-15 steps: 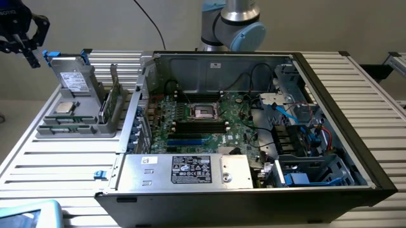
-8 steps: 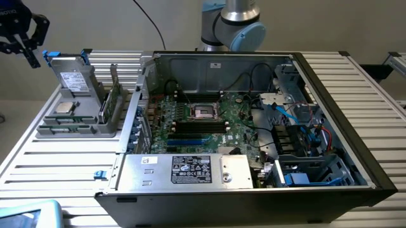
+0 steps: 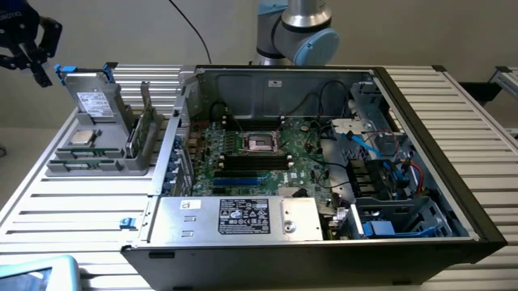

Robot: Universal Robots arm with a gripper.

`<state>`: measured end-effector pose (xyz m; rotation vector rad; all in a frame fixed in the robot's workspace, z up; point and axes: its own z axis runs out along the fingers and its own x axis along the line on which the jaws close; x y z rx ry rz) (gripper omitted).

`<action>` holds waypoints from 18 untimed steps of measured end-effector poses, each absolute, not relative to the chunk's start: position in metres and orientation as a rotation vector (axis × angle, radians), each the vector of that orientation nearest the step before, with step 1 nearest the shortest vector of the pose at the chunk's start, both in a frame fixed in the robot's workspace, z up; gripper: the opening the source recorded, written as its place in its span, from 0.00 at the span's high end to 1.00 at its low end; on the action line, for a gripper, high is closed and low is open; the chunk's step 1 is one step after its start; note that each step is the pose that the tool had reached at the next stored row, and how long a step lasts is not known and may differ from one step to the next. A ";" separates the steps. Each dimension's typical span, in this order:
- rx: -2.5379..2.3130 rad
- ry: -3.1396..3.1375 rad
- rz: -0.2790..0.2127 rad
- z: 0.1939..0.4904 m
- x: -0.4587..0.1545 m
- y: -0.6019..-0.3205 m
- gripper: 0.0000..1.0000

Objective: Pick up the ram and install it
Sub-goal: 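Pick up the ram and move it above insertion slot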

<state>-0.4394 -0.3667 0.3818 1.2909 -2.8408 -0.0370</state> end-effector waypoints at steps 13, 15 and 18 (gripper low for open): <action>1.616 -2.666 -0.031 0.381 -0.439 -0.367 0.89; 1.664 -2.635 -0.030 0.381 -0.439 -0.367 0.89; 1.733 -2.589 -0.026 0.381 -0.439 -0.367 0.89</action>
